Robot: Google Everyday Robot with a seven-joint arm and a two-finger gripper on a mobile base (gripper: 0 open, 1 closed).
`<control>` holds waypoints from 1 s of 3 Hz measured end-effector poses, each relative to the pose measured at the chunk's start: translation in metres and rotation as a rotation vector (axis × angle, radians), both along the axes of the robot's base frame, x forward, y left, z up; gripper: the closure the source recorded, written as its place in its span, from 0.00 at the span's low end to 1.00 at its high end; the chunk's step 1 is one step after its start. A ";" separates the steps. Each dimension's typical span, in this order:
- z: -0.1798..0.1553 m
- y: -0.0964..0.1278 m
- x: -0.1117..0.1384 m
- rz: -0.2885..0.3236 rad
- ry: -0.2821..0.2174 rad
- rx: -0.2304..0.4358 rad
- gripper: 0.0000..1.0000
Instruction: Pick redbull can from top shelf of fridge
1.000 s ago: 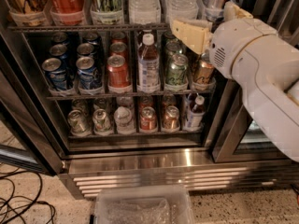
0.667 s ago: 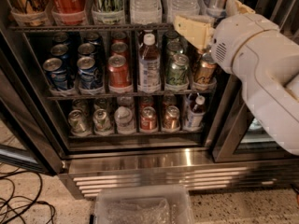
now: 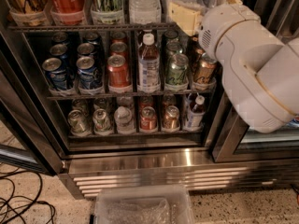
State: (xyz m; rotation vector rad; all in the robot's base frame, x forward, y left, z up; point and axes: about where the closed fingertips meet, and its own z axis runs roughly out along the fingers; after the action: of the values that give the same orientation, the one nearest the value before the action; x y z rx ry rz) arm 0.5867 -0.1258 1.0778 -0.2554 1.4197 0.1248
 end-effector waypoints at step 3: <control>-0.020 -0.017 0.002 -0.195 -0.068 -0.003 0.33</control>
Offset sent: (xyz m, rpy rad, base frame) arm -0.0014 -0.0225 -0.0263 -0.0206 -0.0881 -0.2498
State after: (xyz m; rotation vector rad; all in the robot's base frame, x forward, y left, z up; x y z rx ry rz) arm 0.5887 -0.1429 1.0574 -0.1212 1.3694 -0.0459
